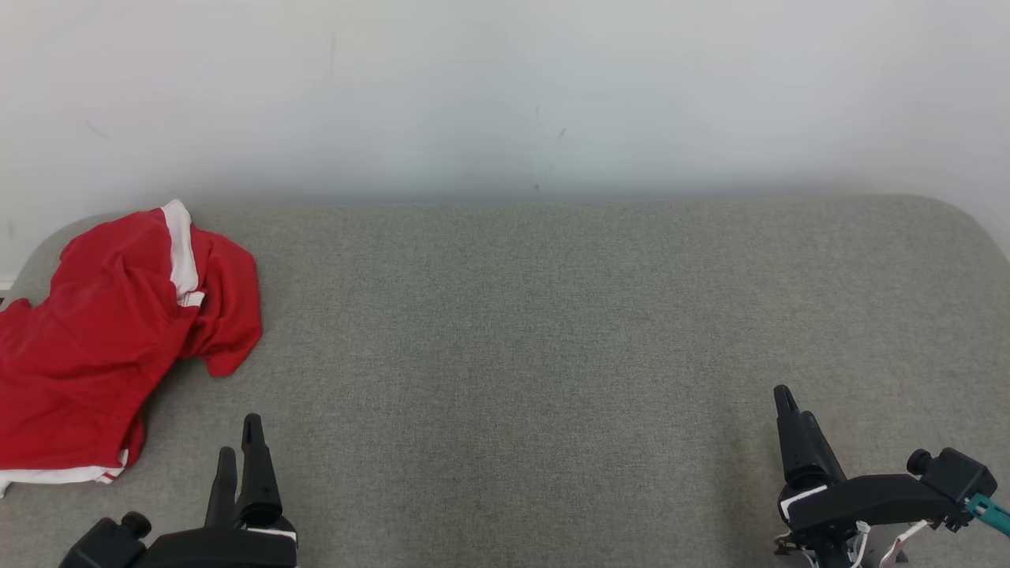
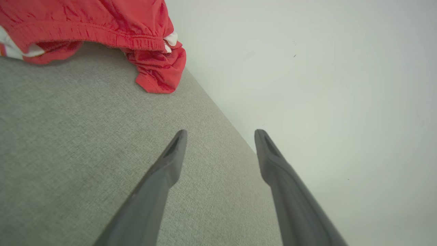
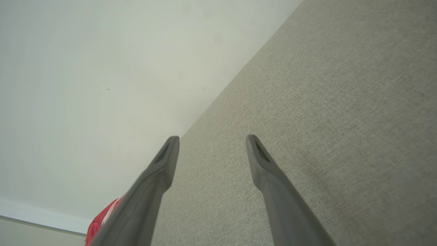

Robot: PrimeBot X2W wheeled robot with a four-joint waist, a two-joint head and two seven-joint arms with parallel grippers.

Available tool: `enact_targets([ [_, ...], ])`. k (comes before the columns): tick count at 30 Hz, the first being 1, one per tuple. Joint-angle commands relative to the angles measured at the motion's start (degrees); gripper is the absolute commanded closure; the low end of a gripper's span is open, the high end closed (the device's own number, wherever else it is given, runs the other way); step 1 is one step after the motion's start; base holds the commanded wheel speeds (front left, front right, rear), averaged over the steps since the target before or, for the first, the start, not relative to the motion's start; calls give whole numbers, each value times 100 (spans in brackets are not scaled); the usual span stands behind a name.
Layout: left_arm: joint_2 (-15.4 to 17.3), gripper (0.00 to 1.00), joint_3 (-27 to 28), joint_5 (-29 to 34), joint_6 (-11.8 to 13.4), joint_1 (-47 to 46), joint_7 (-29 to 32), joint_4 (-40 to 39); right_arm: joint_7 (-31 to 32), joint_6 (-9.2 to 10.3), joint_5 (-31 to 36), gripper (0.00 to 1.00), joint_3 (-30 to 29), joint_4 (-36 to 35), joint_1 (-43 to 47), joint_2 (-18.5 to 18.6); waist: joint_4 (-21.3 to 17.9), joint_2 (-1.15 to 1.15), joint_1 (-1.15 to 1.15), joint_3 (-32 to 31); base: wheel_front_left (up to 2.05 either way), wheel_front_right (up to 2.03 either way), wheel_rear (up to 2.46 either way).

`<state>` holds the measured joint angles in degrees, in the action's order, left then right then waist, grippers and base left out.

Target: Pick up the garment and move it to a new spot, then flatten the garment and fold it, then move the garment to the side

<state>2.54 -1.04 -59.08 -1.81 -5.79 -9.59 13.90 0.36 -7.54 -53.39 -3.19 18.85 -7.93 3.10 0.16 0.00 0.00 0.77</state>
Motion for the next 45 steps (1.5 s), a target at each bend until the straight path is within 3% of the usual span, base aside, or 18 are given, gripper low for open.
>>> enact_targets([
  [1,23,0,-8,311,57,-17,-61,-156,-87,4,260,0,45,-131,-9,21,3,0,0,2,0,0,0],
  [16,29,0,-189,2073,464,152,-190,-494,-464,5,1583,0,192,-431,180,10,8,0,0,12,0,0,0],
  [29,33,0,-229,3197,760,329,-277,-536,-730,6,2360,0,335,-579,356,2,-2,0,0,-48,0,0,0],
  [45,94,0,-143,4220,321,503,-382,-689,-1039,7,3110,0,387,-773,567,-8,19,0,0,-115,0,0,0],
])
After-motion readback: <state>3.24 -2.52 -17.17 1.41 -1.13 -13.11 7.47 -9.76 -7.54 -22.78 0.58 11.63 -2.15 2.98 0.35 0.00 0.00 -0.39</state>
